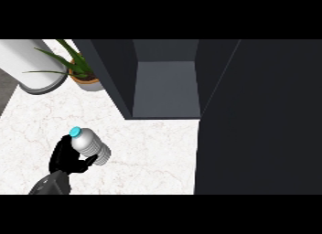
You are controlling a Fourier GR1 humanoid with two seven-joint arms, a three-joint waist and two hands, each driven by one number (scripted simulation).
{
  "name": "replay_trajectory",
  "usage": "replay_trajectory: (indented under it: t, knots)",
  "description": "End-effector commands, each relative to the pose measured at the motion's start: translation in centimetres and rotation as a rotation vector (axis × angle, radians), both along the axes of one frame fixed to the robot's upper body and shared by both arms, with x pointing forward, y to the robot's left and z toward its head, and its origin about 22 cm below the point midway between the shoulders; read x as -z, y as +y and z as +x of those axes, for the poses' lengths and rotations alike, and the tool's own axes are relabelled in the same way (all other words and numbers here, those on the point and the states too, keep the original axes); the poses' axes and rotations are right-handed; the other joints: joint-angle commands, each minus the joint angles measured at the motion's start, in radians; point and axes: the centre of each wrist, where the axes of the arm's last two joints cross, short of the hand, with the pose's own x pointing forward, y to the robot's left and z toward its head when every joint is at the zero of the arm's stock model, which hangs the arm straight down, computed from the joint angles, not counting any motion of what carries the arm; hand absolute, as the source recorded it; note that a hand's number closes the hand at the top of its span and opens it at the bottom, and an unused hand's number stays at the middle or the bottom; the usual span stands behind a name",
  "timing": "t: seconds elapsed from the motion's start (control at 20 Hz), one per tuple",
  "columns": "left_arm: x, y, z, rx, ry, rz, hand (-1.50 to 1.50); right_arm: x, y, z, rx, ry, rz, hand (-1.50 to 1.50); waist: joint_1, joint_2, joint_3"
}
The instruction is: Pick up the bottled water, place it into the cabinet and close the cabinet
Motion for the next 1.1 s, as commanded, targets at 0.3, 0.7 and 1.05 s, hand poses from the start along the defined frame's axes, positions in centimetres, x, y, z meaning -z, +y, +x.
replay_trajectory:
  t: [0.3,0.7,1.05]
  knots:
    - [-0.8,0.5,-0.7,0.006,-0.099,-0.114,1.5,0.0,-0.7,-0.7,-0.003,0.001,-0.018,-1.5,0.009,-0.004,0.001]
    - [-4.0,-1.0,-0.4,0.068,-0.092,-0.075,1.5,-0.3,0.5,0.9,0.0,0.003,-0.011,-1.5,0.017,-0.005,0.002]
    - [-8.6,-7.3,2.1,0.118,-0.144,-0.072,1.5,1.5,1.6,1.4,-0.026,0.015,0.016,-1.5,0.011,-0.003,0.001]
